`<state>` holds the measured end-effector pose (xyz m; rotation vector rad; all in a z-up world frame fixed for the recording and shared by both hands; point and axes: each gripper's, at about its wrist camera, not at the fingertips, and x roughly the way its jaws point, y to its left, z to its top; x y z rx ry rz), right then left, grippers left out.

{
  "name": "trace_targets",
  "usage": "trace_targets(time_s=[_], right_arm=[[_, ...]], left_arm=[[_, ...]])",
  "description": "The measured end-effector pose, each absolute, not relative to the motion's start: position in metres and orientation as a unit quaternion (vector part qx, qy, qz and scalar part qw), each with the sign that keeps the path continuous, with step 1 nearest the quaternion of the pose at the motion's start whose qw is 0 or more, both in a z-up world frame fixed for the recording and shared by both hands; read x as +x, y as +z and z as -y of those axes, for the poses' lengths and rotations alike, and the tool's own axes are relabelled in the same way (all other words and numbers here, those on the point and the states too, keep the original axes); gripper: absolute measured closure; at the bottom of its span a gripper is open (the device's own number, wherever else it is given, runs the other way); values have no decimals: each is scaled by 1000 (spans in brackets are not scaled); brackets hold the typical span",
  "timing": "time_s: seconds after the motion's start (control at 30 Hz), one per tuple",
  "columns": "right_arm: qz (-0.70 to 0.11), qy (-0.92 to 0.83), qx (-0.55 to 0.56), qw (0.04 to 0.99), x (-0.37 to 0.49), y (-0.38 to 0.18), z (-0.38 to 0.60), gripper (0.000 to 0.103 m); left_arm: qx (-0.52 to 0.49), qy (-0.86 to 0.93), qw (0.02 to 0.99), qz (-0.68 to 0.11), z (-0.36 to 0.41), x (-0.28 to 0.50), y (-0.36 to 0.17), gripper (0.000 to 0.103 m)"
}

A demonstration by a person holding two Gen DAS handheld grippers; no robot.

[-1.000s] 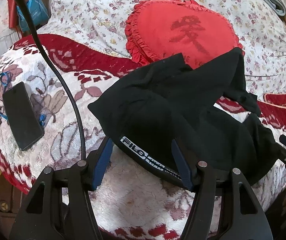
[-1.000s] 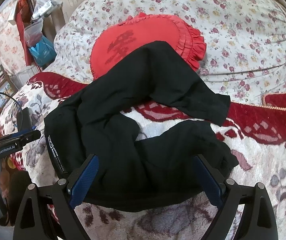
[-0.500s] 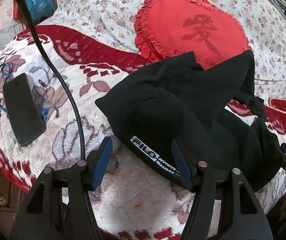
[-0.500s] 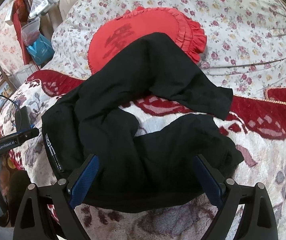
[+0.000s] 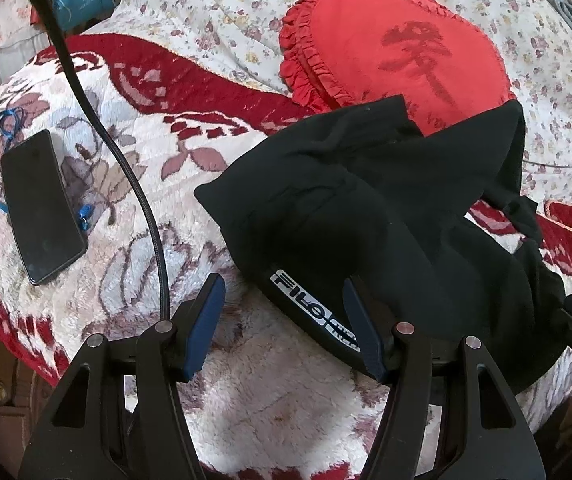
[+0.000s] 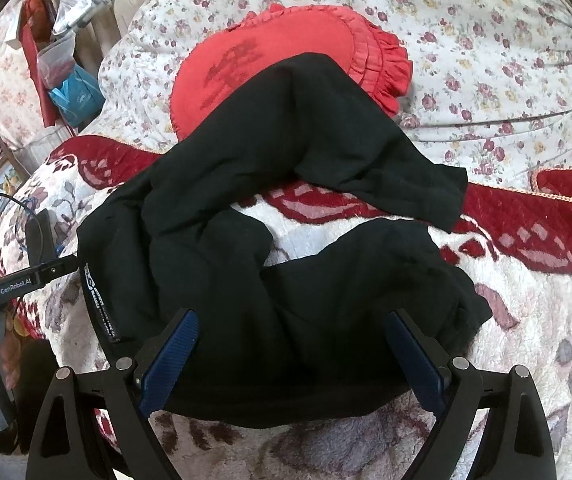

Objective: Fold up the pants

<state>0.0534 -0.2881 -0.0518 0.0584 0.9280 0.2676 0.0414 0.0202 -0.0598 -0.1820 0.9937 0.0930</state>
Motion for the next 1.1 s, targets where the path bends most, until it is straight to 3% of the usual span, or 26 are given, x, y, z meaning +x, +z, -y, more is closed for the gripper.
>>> trace_targets(time_s=[0.53, 0.93, 0.97, 1.03, 1.1], right_arm=[[-434, 117, 39, 893, 61, -51, 297, 10], [-432, 39, 106, 895, 67, -48, 367, 10], [-437, 35, 117, 891, 67, -50, 373, 10], [-439, 30, 127, 889, 67, -53, 378, 10], [-439, 26, 134, 888, 66, -54, 381, 10]], left_arm=[[-131, 72, 864, -480, -57, 64, -73, 42], [-177, 52, 855, -484, -72, 111, -96, 43], [-180, 49, 855, -485, -71, 113, -97, 52], [-178, 52, 856, -482, -68, 117, -98, 59], [-170, 53, 862, -474, -67, 113, -94, 76]])
